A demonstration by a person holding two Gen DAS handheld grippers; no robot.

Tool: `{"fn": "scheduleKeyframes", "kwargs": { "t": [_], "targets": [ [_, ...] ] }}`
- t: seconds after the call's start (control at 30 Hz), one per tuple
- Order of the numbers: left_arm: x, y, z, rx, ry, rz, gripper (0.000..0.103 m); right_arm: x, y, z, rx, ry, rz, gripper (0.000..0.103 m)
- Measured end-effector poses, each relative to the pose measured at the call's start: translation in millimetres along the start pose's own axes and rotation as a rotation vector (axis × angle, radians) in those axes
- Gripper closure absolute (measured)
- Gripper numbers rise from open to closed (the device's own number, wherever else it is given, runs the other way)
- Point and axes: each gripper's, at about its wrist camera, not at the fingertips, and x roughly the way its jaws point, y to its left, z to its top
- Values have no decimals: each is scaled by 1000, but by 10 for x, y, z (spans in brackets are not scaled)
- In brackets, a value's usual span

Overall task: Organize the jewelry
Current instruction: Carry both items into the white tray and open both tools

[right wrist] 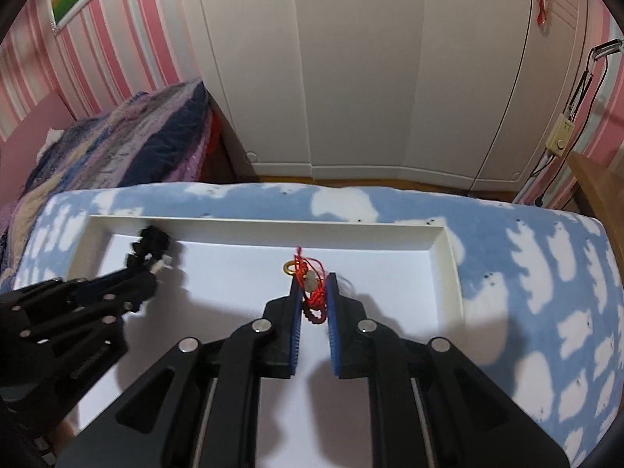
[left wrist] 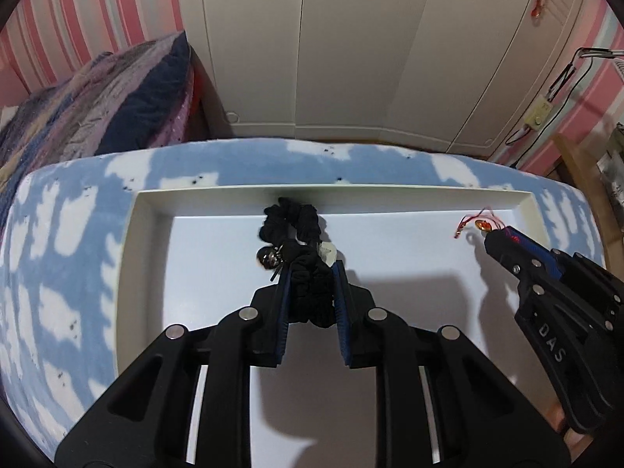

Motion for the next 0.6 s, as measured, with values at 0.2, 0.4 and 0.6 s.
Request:
{"fn": "scheduleKeyframes", "kwargs": {
  "t": [0.2, 0.4, 0.6],
  "targets": [
    [126, -96, 85, 4, 15, -11, 83, 224, -19, 41, -1, 35, -24, 91],
    [177, -140, 87, 28, 18, 4, 74, 292, -27, 62, 1, 70, -2, 85],
    [81, 25, 21, -6, 23, 24, 54, 79, -223, 58, 46, 32, 21, 64]
  ]
}}
